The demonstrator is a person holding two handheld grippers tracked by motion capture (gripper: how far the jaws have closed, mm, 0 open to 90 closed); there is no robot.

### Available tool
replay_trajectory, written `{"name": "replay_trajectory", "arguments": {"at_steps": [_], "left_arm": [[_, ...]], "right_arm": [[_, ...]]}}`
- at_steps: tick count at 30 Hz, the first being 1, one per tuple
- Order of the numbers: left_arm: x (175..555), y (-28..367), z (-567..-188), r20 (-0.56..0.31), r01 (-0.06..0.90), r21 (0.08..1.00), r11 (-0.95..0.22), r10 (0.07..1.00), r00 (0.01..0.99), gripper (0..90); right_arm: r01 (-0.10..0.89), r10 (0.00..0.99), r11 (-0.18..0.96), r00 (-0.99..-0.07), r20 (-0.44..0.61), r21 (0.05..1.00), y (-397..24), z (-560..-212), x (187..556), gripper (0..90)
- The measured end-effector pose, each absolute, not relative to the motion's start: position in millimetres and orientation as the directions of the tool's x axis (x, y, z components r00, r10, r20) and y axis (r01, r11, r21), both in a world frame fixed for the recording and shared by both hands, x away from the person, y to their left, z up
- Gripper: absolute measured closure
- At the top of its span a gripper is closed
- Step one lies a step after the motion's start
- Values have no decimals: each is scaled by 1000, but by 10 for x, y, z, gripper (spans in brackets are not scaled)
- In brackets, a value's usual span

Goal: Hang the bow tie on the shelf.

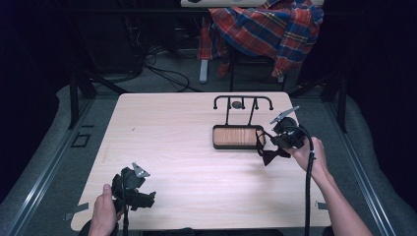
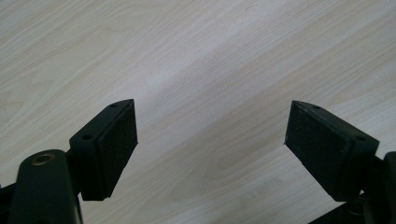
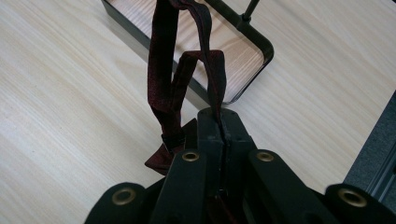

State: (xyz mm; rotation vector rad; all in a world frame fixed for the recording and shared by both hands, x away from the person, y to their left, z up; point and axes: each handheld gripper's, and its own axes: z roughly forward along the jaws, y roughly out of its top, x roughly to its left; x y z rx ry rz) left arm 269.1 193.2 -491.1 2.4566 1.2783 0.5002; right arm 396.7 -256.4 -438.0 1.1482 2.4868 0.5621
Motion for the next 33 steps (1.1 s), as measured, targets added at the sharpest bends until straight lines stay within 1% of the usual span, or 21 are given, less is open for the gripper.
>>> {"name": "replay_trajectory", "arguments": {"at_steps": [6, 20, 26, 33], "left_arm": [[2688, 1928, -4910, 160, 714, 438, -547, 829, 537, 171], [2690, 1924, -4913, 161, 714, 436, -548, 828, 537, 170], [2691, 1925, -4914, 160, 714, 436, -548, 828, 537, 170], [2689, 1925, -4913, 161, 714, 437, -548, 828, 537, 171]], "right_arm": [[635, 783, 584, -606, -143, 506, -2547, -4337, 4003, 890], [637, 796, 571, -584, -158, 518, -2561, -4261, 4132, 890], [636, 797, 570, -582, -162, 521, -2573, -4245, 4138, 890], [634, 810, 548, -564, -157, 546, -2609, -4182, 4159, 890]]}}
